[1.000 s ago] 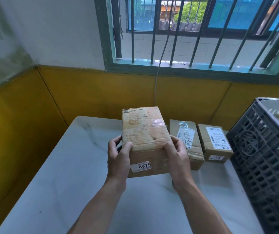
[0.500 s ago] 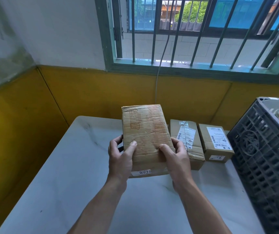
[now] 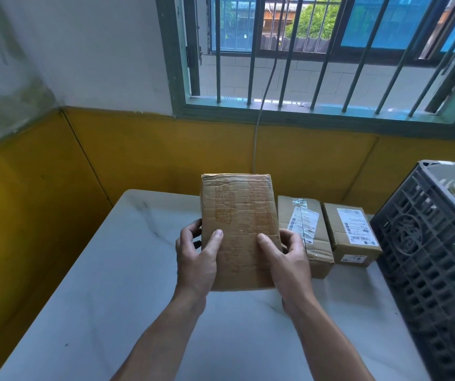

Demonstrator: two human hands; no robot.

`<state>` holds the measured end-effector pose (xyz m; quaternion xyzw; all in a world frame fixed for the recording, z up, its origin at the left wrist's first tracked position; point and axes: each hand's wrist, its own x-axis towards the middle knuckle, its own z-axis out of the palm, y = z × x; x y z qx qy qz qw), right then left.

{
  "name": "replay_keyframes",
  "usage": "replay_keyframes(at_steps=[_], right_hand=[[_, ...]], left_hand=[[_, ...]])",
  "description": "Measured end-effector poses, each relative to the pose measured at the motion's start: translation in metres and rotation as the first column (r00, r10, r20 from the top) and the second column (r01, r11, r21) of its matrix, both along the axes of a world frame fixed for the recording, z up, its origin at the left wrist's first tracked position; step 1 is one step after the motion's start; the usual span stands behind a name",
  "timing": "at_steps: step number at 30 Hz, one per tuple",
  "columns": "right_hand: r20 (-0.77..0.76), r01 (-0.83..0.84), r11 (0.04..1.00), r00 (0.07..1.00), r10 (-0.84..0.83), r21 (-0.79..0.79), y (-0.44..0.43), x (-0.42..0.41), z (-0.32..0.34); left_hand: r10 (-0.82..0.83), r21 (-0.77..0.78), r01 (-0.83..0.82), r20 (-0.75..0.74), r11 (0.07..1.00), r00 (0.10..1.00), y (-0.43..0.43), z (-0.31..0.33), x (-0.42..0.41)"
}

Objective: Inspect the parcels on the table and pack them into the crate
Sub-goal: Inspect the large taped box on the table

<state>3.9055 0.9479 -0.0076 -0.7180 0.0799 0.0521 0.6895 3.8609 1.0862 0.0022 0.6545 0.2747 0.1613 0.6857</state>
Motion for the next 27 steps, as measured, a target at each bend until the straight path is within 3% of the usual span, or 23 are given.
replay_keyframes(at_steps=[10,15,21,27], right_hand=[[-0.031,-0.023,1.000,0.999,0.023,0.003,-0.002,-0.001,-0.002],[0.042,-0.019,1.000,0.999,0.020,-0.017,-0.002,-0.003,-0.002],[0.059,-0.027,0.995,0.998,0.021,0.100,-0.002,-0.004,-0.002],[0.076,0.015,0.999,0.997,-0.018,0.045,0.000,-0.003,0.008]], left_hand=[[-0.027,-0.043,0.027,-0.002,0.999,1.000,0.000,0.000,0.001],[-0.012,0.058,0.013,-0.014,0.998,1.000,-0.002,0.001,0.000],[-0.014,-0.054,0.011,-0.042,0.998,0.999,0.003,0.003,0.000],[0.018,-0.144,-0.028,-0.068,0.989,0.998,-0.001,0.009,-0.002]])
